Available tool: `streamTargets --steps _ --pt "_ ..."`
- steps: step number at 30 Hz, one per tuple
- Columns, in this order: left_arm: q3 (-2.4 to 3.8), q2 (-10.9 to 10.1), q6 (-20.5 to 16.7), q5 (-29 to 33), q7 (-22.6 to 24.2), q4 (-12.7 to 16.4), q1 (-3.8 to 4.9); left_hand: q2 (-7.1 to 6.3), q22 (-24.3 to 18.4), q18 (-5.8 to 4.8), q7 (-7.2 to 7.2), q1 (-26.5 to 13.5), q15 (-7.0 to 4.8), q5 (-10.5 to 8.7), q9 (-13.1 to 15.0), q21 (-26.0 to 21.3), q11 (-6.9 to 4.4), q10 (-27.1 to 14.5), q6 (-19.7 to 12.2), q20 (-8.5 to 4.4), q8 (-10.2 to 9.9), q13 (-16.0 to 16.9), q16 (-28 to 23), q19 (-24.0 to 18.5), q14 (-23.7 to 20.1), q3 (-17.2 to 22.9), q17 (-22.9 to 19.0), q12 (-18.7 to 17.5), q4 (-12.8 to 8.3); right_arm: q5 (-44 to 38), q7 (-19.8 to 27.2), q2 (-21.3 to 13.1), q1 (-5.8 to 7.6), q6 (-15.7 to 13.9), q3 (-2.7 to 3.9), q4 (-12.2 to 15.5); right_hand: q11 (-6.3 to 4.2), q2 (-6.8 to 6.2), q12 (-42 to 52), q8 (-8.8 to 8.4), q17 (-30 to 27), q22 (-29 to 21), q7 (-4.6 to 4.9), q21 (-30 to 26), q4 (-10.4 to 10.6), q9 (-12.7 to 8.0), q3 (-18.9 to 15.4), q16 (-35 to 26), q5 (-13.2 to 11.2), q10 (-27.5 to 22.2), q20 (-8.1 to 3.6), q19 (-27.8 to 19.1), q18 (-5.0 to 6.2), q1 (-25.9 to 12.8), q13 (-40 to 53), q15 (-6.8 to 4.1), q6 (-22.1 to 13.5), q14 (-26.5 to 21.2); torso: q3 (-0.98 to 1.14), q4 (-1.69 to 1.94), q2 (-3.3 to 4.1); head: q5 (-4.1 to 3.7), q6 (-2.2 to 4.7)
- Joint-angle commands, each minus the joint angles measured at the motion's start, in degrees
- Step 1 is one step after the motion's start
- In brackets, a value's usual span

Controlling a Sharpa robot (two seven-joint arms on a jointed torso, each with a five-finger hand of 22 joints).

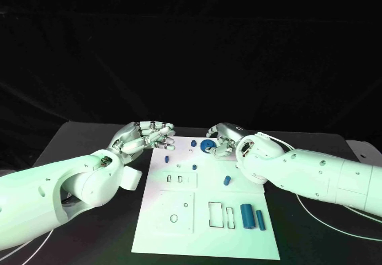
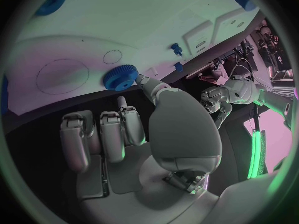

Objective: Assemble the parts on the task board

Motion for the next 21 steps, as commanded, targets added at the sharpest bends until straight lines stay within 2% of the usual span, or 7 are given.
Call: streamTargets --steps 1,6,21 --pt "0.03 0.2 1.0 0.2 0.3 0.0 0.04 0.57 -0.1 0.65 1.61 0.2 0.04 0.24 -0.1 -0.2 0.29 0.1 0.0 0.0 -0.1 0.1 -0.3 -0.2 -0.3 0.3 0.1 -0.4 0.0 3.0 1.0 0.3 0.03 3.2 0.01 -0.5 -0.03 0.29 0.3 0.24 11.1 15.1 0.02 0.3 0.0 0.2 -0.3 0.2 0.1 -0.1 0.43 5.9 -0.82 0.3 6.1 0.22 0.9 5.0 -0.08 0.03 -0.03 0.01 -0.2" --pt "0.03 0.2 1.0 0.2 0.2 -0.1 0.04 0.57 -0.1 0.65 1.61 0.2 0.04 0.24 -0.1 -0.2 0.29 0.1 0.0 0.0 -0.1 0.1 -0.3 -0.2 -0.3 0.3 0.1 -0.4 0.0 3.8 1.0 0.6 0.03 3.9 0.01 -1.2 -0.06 0.51 0.6 0.6 11.2 15.1 -0.02 0.3 0.2 0.3 -0.5 0.3 0.2 0.1 0.42 5.9 -0.82 0.4 6.4 0.2 1.8 5.0 -0.03 -0.07 -0.04 0.06 -0.32" --pt "0.03 0.3 1.1 0.2 0.2 -0.3 0.04 0.57 -0.1 0.65 1.61 0.2 0.04 0.24 -0.1 -0.2 0.29 0.1 0.0 0.0 -0.1 0.1 -0.3 -0.2 -0.3 0.3 0.1 -0.4 0.0 5.7 0.8 1.7 0.03 4.8 0.01 -3.1 -0.08 1.06 1.0 0.82 11.5 15.1 -0.02 0.3 0.4 0.4 -0.4 0.4 0.6 0.5 0.4 5.9 -0.82 0.6 6.7 0.18 2.4 5.1 0.03 -0.03 -0.04 0.06 -0.36"
